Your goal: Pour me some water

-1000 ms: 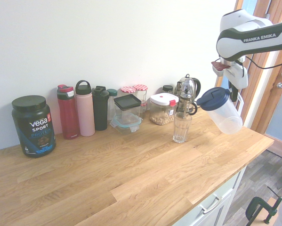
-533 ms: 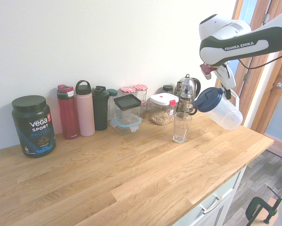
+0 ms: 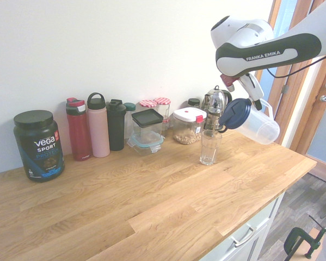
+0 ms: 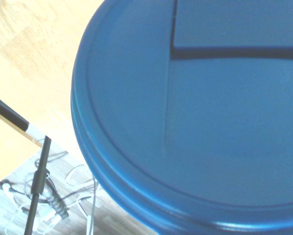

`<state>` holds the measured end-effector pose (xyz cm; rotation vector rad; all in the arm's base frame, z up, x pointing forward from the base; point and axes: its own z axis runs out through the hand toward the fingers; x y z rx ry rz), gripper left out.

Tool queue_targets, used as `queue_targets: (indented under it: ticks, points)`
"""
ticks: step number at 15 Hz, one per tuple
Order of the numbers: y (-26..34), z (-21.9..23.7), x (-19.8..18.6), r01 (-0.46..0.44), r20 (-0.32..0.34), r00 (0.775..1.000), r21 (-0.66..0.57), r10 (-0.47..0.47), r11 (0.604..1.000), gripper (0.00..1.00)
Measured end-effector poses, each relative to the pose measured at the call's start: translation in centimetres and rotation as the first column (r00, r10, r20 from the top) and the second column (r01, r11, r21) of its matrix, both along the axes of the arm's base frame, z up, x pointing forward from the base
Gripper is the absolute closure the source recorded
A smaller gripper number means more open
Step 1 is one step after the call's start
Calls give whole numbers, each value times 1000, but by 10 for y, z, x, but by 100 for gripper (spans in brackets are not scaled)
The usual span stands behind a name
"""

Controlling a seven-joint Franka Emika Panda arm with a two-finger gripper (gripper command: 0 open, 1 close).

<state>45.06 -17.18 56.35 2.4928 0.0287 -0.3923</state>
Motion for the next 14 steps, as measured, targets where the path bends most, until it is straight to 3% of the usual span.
queue_targets:
  ticks: [3, 7, 10, 14]
  points:
    - [-5, 9, -3, 18, 38, 999, 27, -19, 999, 100]
    - [-56, 30, -32, 99, 191, 971, 216, -141, 971, 100]
    - [-104, 11, -50, 182, 260, 921, 368, -289, 912, 100]
    - [-118, -9, -77, 275, 287, 836, 520, -468, 809, 100]
